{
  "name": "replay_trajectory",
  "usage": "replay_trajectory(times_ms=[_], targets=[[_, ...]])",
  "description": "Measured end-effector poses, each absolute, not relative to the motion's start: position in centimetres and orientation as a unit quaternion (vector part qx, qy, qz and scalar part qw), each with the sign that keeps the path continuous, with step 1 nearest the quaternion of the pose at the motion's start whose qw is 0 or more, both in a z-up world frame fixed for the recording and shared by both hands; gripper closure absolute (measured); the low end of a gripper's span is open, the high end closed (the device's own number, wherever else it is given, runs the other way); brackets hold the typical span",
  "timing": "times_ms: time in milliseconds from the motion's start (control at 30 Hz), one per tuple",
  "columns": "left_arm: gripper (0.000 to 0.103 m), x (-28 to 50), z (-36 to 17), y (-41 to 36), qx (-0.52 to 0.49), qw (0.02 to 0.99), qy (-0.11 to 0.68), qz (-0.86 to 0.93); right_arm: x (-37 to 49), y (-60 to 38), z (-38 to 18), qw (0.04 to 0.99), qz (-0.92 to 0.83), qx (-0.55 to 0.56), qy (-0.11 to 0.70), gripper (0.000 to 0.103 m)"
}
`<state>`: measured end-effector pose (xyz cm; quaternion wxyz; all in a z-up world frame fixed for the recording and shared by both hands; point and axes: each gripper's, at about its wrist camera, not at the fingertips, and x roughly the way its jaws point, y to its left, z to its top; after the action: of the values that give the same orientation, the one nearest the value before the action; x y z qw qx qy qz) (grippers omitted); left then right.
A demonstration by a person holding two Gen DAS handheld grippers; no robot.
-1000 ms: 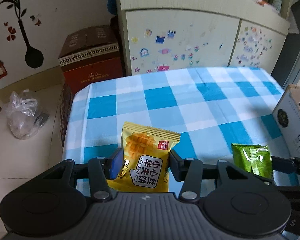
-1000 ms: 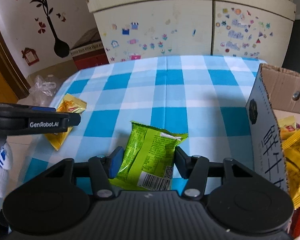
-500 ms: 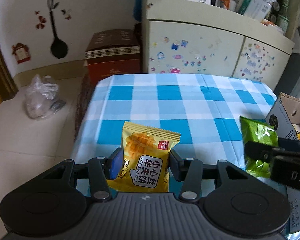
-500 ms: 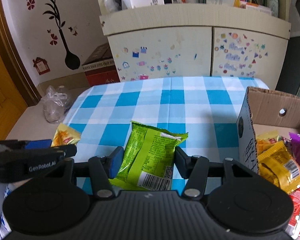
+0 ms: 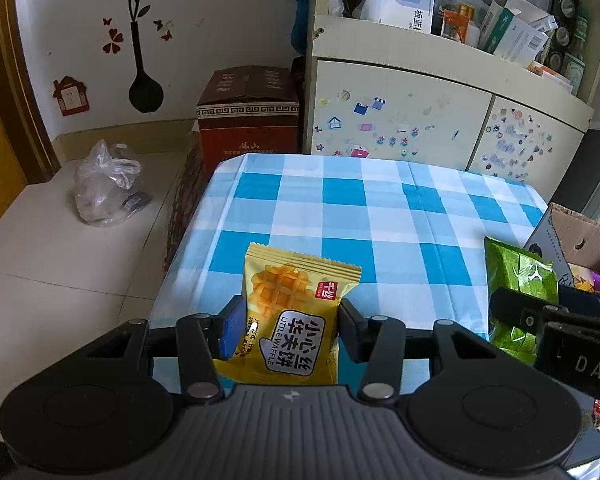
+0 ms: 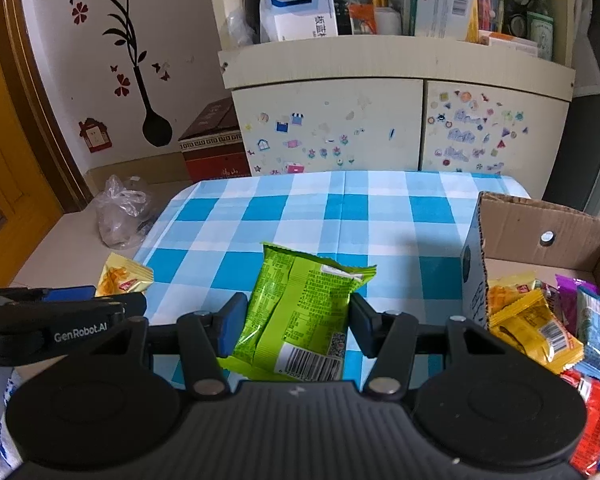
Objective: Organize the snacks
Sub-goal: 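Lift and carry both held packets toward the cardboard box, then lower both packets into the cardboard box and open both grippers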
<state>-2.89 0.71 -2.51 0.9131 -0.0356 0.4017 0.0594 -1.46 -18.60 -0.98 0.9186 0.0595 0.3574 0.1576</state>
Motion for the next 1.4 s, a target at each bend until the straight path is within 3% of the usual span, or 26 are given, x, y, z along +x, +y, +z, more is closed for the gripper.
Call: replay_trajectory(times_ms=[1400], targets=[[0.049, -4.1, 1.9, -12.8, -0.023, 0.919, 0.392, -0.044, -4.1, -31.7, 4.0, 0.934, 0.095, 0.142, 0.314, 0.048]])
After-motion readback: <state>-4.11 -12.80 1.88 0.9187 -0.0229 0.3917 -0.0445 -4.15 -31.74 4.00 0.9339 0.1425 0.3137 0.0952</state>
